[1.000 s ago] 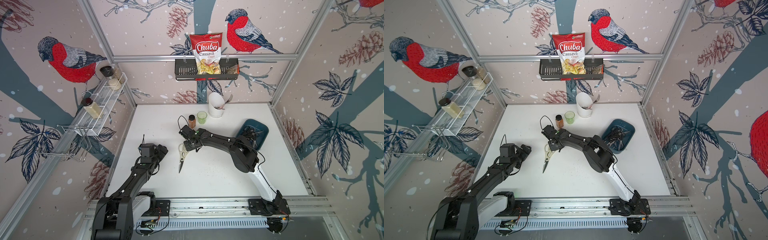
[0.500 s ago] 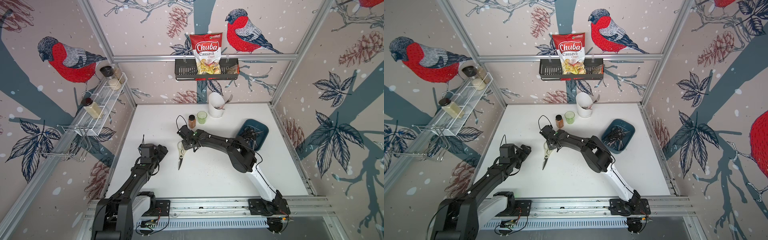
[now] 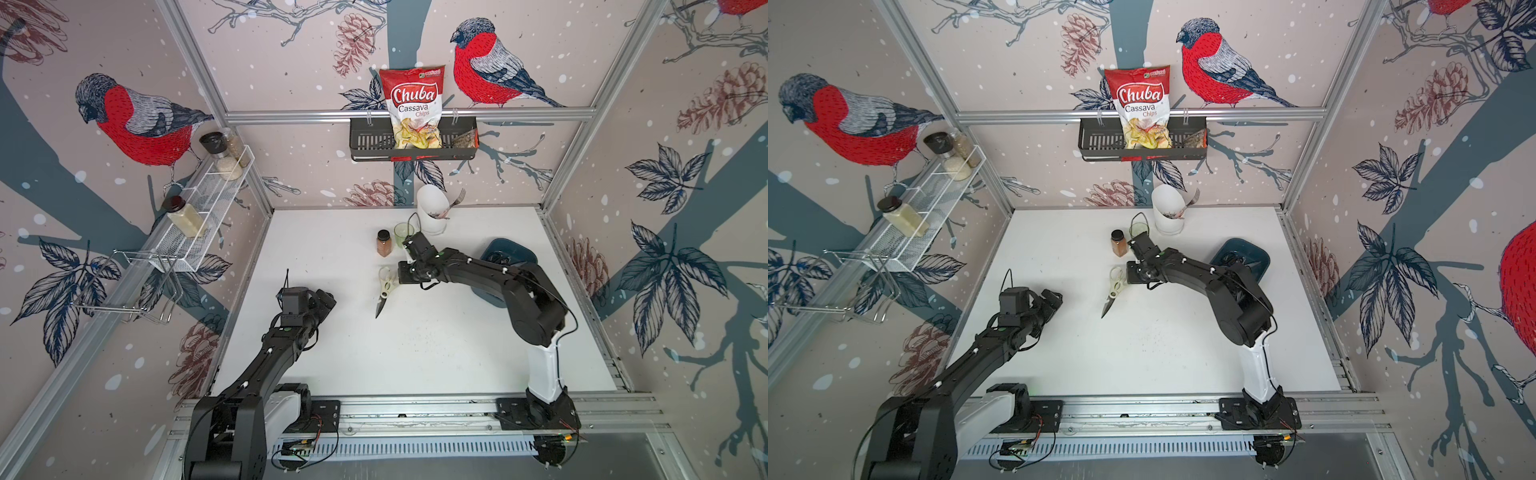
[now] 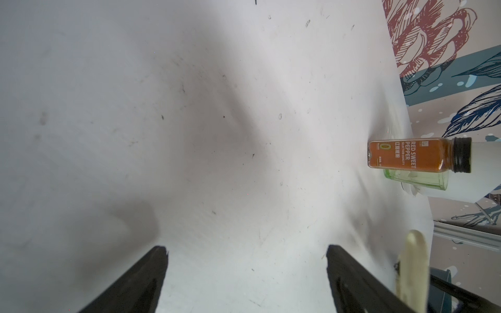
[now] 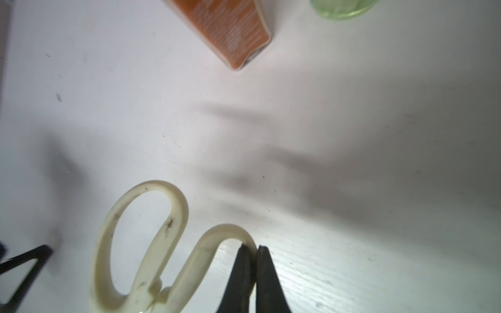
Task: Put the scissors into the storage box
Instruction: Pick up the scissors from the center of the board, then place the scissors in the storage box.
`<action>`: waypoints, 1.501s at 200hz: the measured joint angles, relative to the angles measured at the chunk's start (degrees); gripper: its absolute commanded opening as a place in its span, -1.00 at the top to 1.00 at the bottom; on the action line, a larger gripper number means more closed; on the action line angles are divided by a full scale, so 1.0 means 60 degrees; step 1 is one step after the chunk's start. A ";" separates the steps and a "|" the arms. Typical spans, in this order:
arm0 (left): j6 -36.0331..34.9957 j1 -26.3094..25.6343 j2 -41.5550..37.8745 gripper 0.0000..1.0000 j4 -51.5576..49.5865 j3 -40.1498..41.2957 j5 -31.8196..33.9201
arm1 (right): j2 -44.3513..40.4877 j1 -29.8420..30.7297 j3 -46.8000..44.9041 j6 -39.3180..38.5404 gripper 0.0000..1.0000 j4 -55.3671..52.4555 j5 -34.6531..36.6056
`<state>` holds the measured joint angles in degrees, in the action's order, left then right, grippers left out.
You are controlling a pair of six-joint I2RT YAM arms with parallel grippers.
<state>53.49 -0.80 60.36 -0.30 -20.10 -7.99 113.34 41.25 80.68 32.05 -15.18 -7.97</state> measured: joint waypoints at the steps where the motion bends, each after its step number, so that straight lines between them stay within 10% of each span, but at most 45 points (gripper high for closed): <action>1: 0.0000 0.0000 0.0011 -0.91 0.0004 -0.0007 -0.0007 | -0.0036 -0.0033 -0.0036 0.0015 1.00 0.0044 -0.0022; 194: -0.0255 0.0000 0.1290 -0.91 0.0004 -0.1093 -0.0495 | -0.5067 -0.8200 -0.4426 -0.1472 1.00 -0.0051 0.1118; 300: -0.0415 0.0000 0.0987 -0.90 -0.0062 -0.1035 -0.0561 | -0.3140 -0.6419 -0.3843 -0.2426 1.00 -0.0178 0.4167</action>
<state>51.00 -0.80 66.28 -0.67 -26.30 -11.35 94.50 2.74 57.63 17.50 -16.25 17.04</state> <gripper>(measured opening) 0.954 0.087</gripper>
